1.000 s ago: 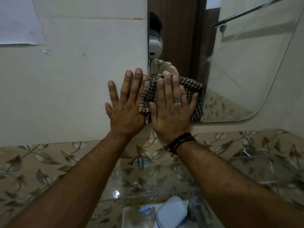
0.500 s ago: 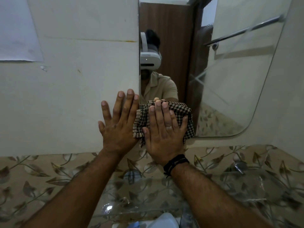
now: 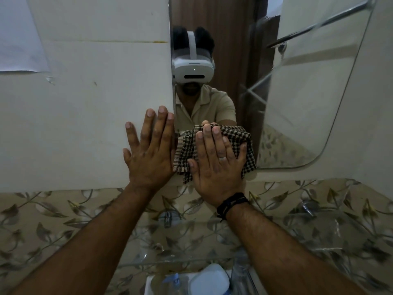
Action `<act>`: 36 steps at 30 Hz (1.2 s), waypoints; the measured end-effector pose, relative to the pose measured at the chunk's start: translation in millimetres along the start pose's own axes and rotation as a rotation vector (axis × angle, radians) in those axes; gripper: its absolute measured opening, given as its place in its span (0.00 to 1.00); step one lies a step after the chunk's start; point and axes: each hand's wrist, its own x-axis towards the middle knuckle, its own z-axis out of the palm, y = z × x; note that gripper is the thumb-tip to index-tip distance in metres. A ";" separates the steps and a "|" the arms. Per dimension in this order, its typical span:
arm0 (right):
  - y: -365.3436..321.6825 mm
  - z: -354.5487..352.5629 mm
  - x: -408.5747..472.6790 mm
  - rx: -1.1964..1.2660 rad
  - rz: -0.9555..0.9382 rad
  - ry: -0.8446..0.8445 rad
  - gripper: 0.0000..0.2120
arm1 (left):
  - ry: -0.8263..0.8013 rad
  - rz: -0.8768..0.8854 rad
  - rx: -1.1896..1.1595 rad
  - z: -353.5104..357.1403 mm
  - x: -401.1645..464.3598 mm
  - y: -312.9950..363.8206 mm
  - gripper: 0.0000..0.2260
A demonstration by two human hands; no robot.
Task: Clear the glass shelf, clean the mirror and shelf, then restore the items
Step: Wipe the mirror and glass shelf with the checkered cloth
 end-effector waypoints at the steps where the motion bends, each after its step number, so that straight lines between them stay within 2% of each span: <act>1: 2.5 -0.3 -1.4 -0.007 -0.002 -0.003 0.31 | 0.007 -0.004 -0.006 0.3 0.0 0.5 0.31; 12: 56.1 -6.6 -18.9 -0.085 0.007 -0.003 0.32 | 0.011 -0.018 0.002 3.4 -0.7 0.7 0.30; 22: 151.2 -20.6 -21.5 -0.167 0.062 -0.011 0.33 | 0.018 -0.038 0.000 2.9 -2.0 -1.1 0.29; 28: 178.0 -29.2 -6.1 -0.194 0.121 -0.006 0.33 | 0.023 0.057 0.028 -13.2 5.0 -6.6 0.27; 32: 181.3 -32.4 6.8 -0.212 0.139 -0.004 0.32 | 0.074 0.159 0.034 -46.9 45.8 -30.9 0.22; 36: 181.2 -38.6 35.0 -0.207 0.214 0.013 0.32 | 0.156 0.039 0.001 -66.7 125.2 -53.0 0.24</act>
